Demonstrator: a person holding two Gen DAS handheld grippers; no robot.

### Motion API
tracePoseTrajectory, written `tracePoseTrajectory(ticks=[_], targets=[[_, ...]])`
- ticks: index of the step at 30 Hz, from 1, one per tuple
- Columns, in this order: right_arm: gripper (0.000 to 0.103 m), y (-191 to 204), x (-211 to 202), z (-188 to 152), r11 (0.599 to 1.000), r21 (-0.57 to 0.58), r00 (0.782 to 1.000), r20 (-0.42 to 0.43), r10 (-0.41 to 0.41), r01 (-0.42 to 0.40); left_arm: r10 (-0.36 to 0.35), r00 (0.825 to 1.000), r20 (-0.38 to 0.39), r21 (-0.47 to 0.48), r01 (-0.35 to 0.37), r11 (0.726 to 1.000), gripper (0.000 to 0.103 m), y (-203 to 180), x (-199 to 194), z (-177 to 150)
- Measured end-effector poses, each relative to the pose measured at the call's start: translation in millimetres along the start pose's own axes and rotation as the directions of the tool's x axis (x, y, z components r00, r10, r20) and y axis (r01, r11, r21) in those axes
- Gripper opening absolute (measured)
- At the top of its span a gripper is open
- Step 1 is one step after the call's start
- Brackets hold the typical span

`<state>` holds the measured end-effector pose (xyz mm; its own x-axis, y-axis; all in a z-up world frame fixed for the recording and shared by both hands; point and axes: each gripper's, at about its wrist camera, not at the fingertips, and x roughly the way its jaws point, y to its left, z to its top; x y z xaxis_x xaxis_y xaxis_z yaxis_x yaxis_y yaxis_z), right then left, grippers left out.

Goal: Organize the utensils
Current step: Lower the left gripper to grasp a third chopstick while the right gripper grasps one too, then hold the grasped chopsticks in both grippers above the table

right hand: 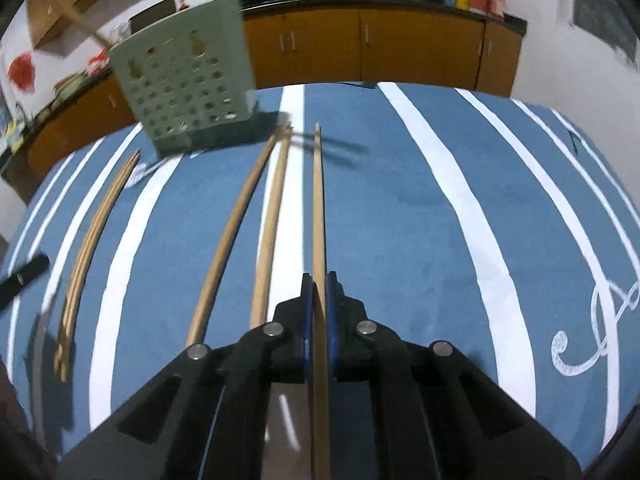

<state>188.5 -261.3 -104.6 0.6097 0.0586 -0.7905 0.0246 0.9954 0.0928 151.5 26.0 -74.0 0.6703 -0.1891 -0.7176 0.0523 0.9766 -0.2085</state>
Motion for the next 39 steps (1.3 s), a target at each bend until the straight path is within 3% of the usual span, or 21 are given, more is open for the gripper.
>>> tracePoseTrajectory(ticks=[9,20,22,25,32,39], targets=[[0.008,1,0,0,1.000,-0.018,1.000,0.004,-0.002,0.002,0.044,0.997,-0.062,0.082,-0.039,0.996,0.022,-15,17,-9],[0.014,6,-3,-6,0.999,-0.040,1.000,0.005,0.002,-0.002,0.096,0.994,-0.059,0.116,-0.089,0.989,0.021,-21,20,-9],[0.011,9,-3,-6,0.998,-0.055,1.000,0.008,-0.007,0.007,0.110,0.992,-0.054,0.122,-0.103,0.987,0.017,-22,21,-8],[0.008,6,-1,-3,0.999,-0.052,1.000,0.007,-0.014,0.014,0.126,0.990,-0.054,0.106,-0.120,0.987,0.008,-12,23,-4],[0.008,-12,2,2,0.998,-0.007,0.998,0.020,-0.054,0.054,0.179,0.983,-0.050,0.017,-0.178,0.984,0.008,33,20,9],[0.010,-10,1,-1,0.998,-0.009,0.997,0.035,-0.062,0.062,0.174,0.984,-0.043,-0.002,-0.175,0.985,0.008,41,19,11]])
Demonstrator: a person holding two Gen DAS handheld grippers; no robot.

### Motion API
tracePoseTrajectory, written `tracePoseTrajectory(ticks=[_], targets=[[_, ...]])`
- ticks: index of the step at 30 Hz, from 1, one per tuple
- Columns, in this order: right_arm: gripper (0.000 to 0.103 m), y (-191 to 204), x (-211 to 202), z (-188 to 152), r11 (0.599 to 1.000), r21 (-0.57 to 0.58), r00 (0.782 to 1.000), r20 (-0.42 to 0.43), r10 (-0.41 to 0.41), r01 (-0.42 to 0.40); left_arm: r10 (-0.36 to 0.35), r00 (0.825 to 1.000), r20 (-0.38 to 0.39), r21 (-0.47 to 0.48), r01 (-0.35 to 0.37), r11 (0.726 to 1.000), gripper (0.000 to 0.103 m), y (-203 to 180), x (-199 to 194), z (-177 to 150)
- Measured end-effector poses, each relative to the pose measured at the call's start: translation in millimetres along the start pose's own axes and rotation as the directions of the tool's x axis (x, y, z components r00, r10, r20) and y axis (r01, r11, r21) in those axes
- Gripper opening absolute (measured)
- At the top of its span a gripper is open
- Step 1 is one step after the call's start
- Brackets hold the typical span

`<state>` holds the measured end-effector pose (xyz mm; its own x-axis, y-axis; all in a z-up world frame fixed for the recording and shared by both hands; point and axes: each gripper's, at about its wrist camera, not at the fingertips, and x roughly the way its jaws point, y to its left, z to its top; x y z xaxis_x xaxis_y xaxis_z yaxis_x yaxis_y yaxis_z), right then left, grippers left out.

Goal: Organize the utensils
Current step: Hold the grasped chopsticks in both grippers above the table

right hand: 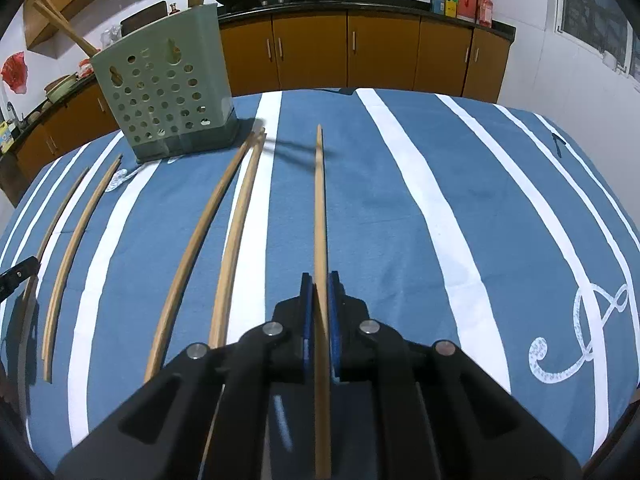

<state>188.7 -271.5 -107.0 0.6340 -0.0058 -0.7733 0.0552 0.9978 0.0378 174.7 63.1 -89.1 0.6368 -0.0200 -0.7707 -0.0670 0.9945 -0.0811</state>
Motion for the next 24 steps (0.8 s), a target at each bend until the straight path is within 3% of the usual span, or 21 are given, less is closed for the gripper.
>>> tracePoseTrajectory(ticks=[24], targets=[[0.010,-0.9,0.3,-0.3,1.000,0.004,1.000,-0.001,0.006,-0.006,-0.024,1.000,-0.001,-0.019,0.024,1.000,0.009,2.5,0.8,-1.0]])
